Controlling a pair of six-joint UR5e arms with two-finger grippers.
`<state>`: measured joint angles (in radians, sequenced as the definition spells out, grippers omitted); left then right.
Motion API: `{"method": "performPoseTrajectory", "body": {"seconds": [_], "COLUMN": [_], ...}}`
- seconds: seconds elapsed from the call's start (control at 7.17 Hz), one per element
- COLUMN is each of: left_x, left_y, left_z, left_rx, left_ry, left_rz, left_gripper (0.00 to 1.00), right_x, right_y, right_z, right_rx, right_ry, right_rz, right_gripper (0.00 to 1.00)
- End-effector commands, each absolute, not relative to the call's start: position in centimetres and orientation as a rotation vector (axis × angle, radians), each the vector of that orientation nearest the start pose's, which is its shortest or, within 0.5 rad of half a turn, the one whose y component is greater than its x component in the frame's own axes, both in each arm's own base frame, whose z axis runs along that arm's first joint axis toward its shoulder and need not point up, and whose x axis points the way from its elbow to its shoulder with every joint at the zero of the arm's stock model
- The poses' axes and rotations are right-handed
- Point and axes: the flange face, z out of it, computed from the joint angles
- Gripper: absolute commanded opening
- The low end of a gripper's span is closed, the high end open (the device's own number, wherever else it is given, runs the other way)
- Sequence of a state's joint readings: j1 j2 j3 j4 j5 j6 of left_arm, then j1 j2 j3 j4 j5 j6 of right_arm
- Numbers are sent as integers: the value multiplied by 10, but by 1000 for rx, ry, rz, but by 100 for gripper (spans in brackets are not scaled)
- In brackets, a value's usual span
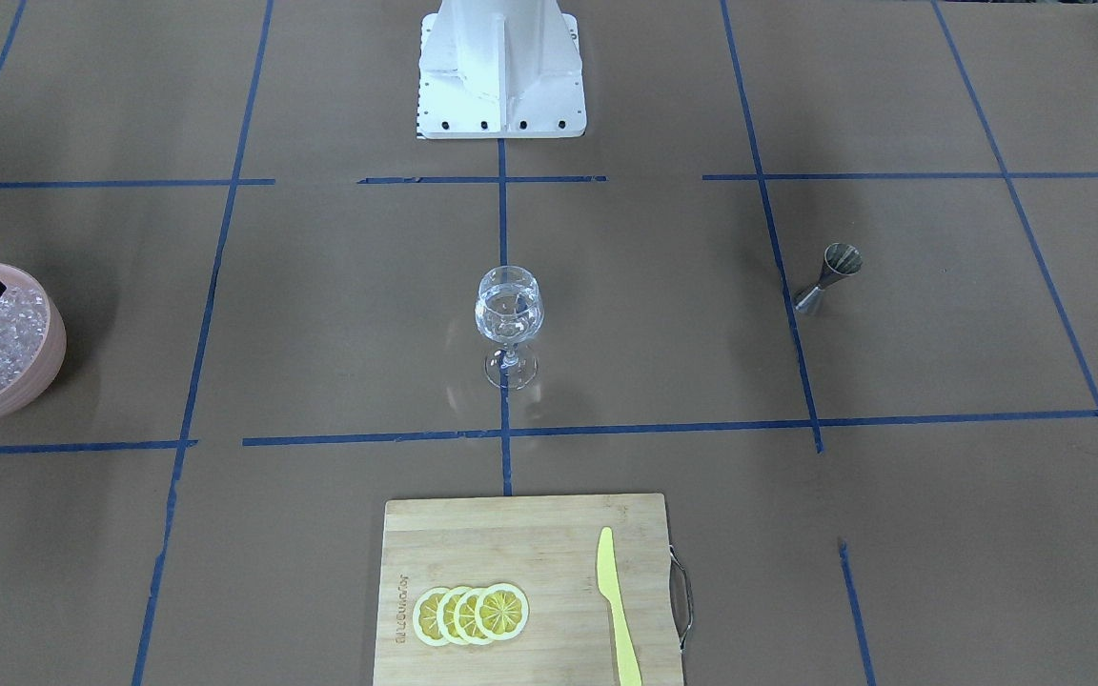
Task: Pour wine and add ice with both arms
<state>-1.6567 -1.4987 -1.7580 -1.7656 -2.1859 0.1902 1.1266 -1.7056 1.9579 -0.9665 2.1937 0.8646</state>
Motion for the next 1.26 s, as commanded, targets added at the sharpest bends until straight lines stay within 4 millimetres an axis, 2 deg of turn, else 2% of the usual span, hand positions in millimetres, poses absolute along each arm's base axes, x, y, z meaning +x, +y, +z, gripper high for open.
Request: {"method": "performPoseTrajectory", "body": {"seconds": [0.0, 0.28, 0.42, 0.56, 0.7, 0.84, 0.98, 1.12], "left_x": [-116, -116, -116, -116, -115, -115, -115, -115], "left_y": [-470, -471, -471, -472, -473, -473, -474, -474], "left_z": [588, 587, 587, 587, 585, 584, 583, 583], "left_rx": [382, 386, 386, 392, 394, 396, 397, 397], "left_ry": [565, 566, 566, 564, 565, 565, 565, 565], "left_rz": [196, 199, 199, 200, 203, 204, 204, 204], "left_gripper": [100, 100, 100, 100, 100, 100, 100, 100], "right_x": [-141, -199, -227, -255, -284, -311, -352, -385], "right_y": [-466, -492, -496, -491, -481, -467, -447, -435], "right_z": [369, 290, 240, 207, 185, 171, 157, 135], "right_rx": [261, 230, 227, 255, 292, 291, 283, 262], "right_ry": [-950, -910, -906, -914, -919, -928, -921, -905], "right_rz": [134, 93, 59, 12, -33, -34, -25, -1], "right_gripper": [0, 0, 0, 0, 0, 0, 0, 0]}}
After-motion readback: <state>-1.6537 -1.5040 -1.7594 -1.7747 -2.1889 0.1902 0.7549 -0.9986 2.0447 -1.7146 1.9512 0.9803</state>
